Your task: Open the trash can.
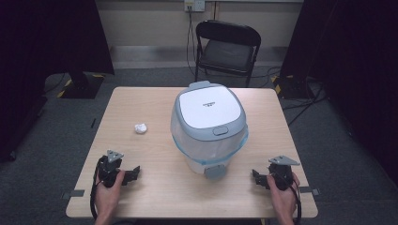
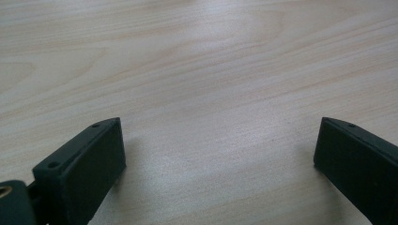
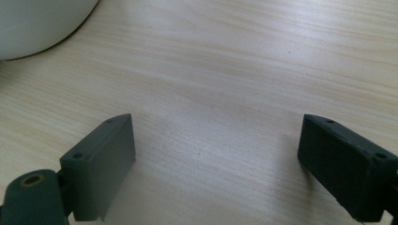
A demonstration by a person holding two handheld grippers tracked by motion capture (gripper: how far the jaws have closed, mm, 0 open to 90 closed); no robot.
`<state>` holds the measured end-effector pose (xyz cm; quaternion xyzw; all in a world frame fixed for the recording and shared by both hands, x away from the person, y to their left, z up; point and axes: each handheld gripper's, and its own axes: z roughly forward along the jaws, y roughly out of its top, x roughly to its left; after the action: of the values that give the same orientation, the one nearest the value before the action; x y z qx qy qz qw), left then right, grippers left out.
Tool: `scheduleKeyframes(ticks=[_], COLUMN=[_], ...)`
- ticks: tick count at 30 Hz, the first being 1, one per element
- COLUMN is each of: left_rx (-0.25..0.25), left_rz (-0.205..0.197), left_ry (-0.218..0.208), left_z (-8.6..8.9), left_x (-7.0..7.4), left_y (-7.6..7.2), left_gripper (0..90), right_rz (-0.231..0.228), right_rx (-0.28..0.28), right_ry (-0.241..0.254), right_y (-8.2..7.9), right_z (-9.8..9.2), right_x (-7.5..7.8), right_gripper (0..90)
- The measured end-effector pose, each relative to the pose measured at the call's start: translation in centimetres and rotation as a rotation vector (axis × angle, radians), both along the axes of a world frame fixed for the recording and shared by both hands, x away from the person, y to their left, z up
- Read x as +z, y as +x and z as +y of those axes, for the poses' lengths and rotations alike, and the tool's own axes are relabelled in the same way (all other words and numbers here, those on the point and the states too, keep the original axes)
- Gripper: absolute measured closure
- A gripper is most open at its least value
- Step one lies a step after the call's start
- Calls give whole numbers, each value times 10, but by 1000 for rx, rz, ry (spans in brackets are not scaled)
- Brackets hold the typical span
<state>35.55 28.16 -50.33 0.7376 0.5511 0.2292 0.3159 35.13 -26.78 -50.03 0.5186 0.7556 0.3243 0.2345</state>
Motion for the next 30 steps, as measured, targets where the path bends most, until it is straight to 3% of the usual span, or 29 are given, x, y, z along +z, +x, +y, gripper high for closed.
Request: scheduleKeyframes(ticks=[10, 13, 14, 16, 17, 18, 19, 21, 25, 27, 29, 30], left_rx=[14, 15, 10, 3, -46, -46, -80, -97, -128, -124, -132, -143], left_rz=[-3, -7, -13, -13, -57, -57, -74, -68, -62, -67, -82, -82], left_ry=[-3, -6, -2, 2, -4, -4, -43, -66, -193, -204, -206, -211], left_z=[-1, -3, -5, -9, -16, -16, -23, -32, -49, -54, -69, -76], left_x=[0, 5, 6, 8, 13, 13, 18, 24, 36, 39, 44, 45], left_y=[-1, -4, -4, -4, -2, -2, 2, 10, 28, 34, 44, 48], left_gripper=[41, 169, 204, 155, 186, 191, 180, 189, 195, 197, 197, 201], right_rz=[1, 8, 13, 18, 8, 8, -8, -18, -57, -70, -71, -71], right_rx=[-6, -2, 3, 7, 25, 25, 37, 50, 59, 61, 62, 65], right_ry=[0, 12, 18, 28, 48, 48, 71, 106, 105, 101, 151, 150], right_y=[-2, 0, 1, 2, 7, 7, 15, 24, 45, 52, 71, 75], right_z=[3, 5, 5, 6, 9, 9, 11, 13, 19, 20, 22, 23], right_x=[0, 2, 3, 5, 10, 10, 16, 21, 31, 32, 30, 29], right_gripper=[110, 140, 140, 139, 141, 141, 154, 155, 155, 155, 166, 166])
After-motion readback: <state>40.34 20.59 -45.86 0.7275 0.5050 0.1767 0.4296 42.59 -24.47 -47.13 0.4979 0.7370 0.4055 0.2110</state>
